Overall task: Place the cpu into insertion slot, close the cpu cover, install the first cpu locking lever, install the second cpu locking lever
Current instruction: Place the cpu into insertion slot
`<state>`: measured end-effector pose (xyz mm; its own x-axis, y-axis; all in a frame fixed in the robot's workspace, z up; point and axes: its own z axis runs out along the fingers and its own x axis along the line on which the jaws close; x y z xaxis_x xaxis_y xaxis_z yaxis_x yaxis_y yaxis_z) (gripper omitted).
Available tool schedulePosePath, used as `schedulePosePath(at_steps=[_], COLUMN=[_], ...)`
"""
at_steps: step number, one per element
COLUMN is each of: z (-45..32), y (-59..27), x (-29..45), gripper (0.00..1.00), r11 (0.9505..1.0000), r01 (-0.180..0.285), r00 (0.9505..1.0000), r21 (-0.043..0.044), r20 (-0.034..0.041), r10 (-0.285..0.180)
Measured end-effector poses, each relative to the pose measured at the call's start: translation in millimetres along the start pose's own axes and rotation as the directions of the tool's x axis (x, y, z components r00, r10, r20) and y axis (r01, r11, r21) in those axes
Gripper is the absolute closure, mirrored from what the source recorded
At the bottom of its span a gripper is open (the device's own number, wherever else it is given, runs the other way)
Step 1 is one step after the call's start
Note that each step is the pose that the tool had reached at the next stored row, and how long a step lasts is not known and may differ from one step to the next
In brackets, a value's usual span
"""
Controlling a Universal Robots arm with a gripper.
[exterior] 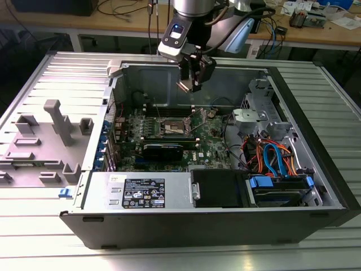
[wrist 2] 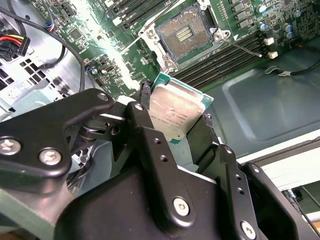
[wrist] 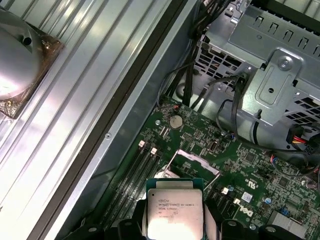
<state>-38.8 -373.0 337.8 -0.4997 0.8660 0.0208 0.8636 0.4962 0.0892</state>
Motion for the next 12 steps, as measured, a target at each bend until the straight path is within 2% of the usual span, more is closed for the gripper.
schedulePosePath(at_steps=[4, 12], z=[0.2, 3.5], y=[-0.3, -1.8], x=[0.1, 0.8], gripper=[0.46, 0.46], r11=[1.0000, 0.9986], r01=[-0.003, -0.054], r00=[1.0000, 0.9986], r21=[0.0001, -0.0013], r20=[0.0002, 0.0047], r10=[0.003, 0.054])
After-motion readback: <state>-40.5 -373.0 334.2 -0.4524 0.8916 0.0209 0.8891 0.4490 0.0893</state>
